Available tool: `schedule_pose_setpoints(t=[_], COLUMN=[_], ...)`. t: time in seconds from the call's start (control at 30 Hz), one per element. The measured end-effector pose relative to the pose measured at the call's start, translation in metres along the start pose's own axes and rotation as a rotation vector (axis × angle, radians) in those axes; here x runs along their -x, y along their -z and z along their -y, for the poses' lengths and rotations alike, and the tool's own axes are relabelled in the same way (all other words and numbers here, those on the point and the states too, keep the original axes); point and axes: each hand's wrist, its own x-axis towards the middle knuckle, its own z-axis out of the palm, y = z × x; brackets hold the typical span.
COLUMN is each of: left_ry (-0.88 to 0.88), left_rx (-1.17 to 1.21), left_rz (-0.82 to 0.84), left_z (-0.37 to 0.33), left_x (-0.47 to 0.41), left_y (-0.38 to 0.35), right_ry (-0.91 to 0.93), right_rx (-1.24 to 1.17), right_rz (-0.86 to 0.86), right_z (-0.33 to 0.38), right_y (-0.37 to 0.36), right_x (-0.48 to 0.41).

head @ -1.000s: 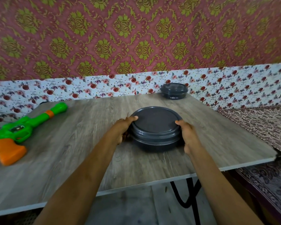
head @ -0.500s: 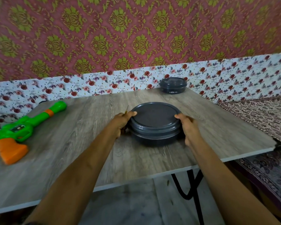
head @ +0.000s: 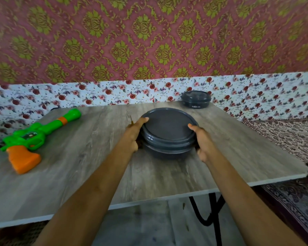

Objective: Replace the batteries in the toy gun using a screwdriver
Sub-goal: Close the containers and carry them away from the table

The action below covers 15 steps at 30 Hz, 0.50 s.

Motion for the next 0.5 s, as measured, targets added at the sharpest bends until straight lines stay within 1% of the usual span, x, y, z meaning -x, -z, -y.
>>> schedule_pose_setpoints(t=[0.13,0.33,0.5], left_ry=[-0.003,0.034,0.076], left_rx=[0.007,0.1,0.144], left_rz=[-0.008,-0.016,-0.049], left_z=[-0.021,-0.039,-0.062], left_x=[-0.022,-0.083,-0.115], left_y=[0.025,0.073,0.089], right_ry=[0.015,-0.004,-0.041], right_rx=[-0.01,0.036,0.023], right_rz=[-0.003,0.073,0.073], right_z=[-0.002,-0.008,0.005], right_y=[-0.035,-0.103,-0.144], right_x=[-0.023,-0.081,-0.104])
